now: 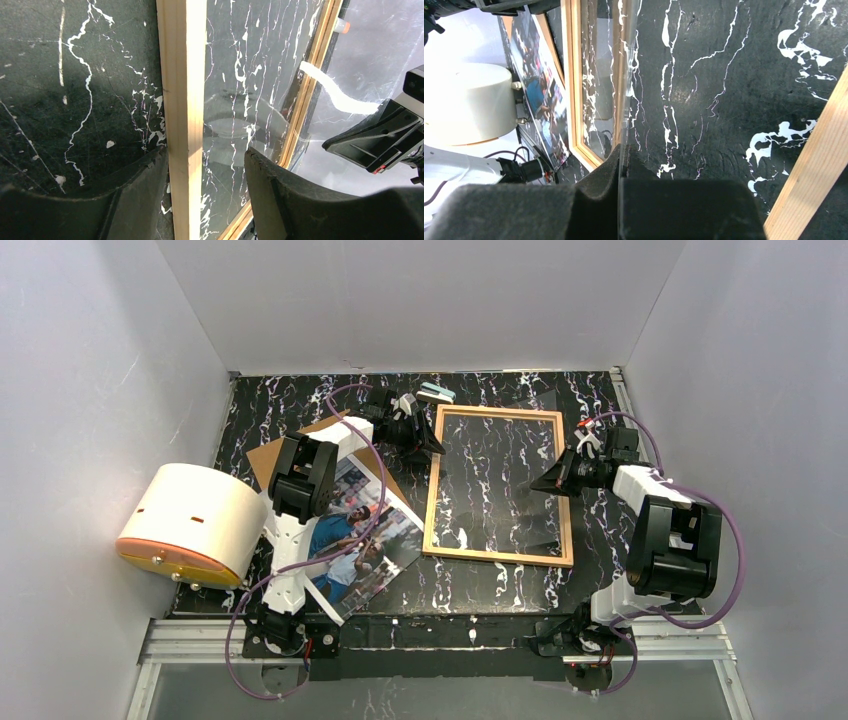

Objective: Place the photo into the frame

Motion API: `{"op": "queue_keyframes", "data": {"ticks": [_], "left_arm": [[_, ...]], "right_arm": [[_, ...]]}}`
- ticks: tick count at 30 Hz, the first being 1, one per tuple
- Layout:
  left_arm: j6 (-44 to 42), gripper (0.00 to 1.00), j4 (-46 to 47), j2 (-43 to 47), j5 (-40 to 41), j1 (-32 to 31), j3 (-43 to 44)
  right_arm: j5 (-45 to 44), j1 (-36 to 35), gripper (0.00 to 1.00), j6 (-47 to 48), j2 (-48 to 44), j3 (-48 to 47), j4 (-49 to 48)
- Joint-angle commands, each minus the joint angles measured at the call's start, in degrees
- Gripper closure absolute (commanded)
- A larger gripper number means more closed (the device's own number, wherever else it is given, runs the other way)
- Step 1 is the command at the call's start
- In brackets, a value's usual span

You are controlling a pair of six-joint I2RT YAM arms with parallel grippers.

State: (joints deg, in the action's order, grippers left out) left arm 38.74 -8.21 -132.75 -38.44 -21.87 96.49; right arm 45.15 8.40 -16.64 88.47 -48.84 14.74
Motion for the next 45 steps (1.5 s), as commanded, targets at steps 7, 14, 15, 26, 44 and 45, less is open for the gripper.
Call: {"op": "queue_keyframes", "data": {"ticks": [7, 14, 15, 26, 44, 45], "left_arm": [[-2.3, 0.46, -5.3, -3.7, 3.3, -0.9, -0.2], [-3.4, 0.56, -7.3, -3.8, 6.6, -1.0, 0.8], [-4.0, 0.57, -8.0, -3.8, 7.7, -1.0, 1.0], [-10.0, 0.7, -21.2, -4.0, 24.6, -5.2, 7.3], [-9.6, 1.0, -34.6, 0.0, 27.1, -5.5, 18.0], [-9.6, 1.0, -34.7, 1.0, 26.5, -4.9, 17.2]], "right_arm": [[6.0, 0.3, 0.8, -1.2, 0.2, -0.1, -3.0], [1.4, 0.3, 0.39, -6.1, 1.1, 0.3, -6.4], [0.9, 0.3, 0.38, -6.9, 1.7, 0.3, -7.1], [-1.9, 0.3, 0.54, -12.1, 5.0, 3.4, -14.3], [5.6, 0.4, 0.7, -15.5, 2.8, 5.8, -17.4], [6.8, 0.3, 0.71, -16.4, 2.8, 6.3, -18.5]]}}
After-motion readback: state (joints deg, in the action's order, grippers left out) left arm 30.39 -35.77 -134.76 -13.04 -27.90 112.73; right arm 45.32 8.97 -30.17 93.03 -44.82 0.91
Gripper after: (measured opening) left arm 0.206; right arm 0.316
